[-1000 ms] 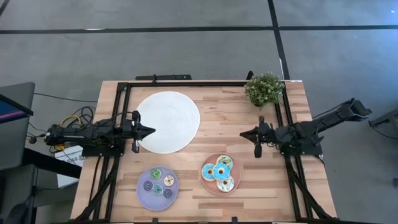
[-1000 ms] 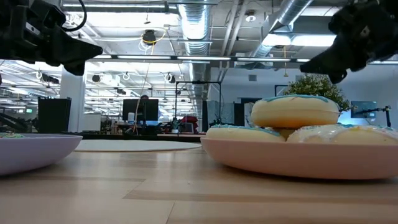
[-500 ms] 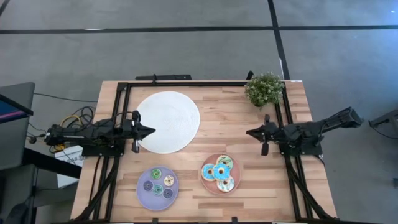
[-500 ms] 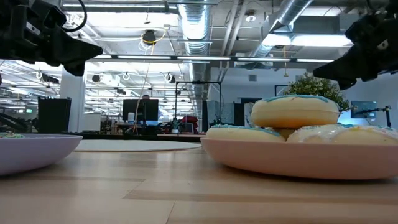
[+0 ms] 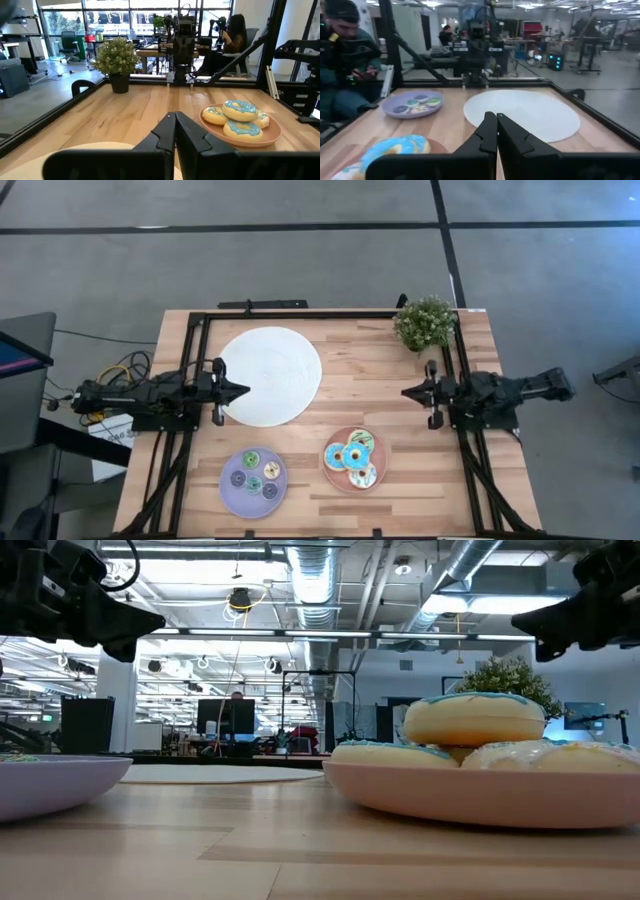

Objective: Pick & Place donuts
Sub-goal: Return to Home Position

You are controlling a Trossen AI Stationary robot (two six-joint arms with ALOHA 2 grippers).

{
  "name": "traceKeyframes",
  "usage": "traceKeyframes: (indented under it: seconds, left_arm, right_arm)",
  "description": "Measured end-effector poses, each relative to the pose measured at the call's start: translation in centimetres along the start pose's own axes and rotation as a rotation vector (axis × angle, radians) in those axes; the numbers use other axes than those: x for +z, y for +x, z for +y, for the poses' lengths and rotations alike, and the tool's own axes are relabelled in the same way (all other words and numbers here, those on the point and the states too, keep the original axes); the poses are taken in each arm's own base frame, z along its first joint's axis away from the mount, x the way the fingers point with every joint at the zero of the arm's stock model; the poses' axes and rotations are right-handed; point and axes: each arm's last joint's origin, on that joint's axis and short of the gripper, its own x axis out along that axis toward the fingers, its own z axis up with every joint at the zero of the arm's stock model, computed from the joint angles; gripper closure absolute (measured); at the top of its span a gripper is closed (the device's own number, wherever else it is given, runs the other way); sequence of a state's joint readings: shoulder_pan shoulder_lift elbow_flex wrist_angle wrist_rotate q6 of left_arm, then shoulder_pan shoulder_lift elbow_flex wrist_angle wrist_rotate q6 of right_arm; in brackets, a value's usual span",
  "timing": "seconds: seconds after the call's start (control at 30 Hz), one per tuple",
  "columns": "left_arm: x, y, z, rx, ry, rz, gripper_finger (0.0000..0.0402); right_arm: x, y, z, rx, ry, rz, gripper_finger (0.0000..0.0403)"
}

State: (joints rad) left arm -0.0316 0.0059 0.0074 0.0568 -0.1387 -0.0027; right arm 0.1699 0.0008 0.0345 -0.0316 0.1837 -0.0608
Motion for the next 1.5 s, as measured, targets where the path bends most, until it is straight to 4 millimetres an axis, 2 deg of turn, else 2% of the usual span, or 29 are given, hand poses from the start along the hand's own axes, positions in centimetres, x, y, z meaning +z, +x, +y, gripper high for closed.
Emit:
traceKeyframes:
  seconds: [0.37, 0.67, 1.5]
  left_arm:
    - [0.0, 0.0, 0.0, 0.0, -0.004, 0.0, 0.0401]
    - [0.0, 0.0, 0.0, 0.0, -0.007, 0.0, 0.0401]
    - [0.0, 0.0, 0.0, 0.0, -0.008, 0.001, 0.0401]
  right_arm:
    - [-0.4, 0.2, -1.4, -0.003, 0.053, 0.036, 0.0403]
    - [-0.4, -0.5, -1.5, -0.023, 0.127, 0.19, 0.0403]
    - [-0.4, -0.5, -1.6, -0.027, 0.119, 0.191, 0.0403]
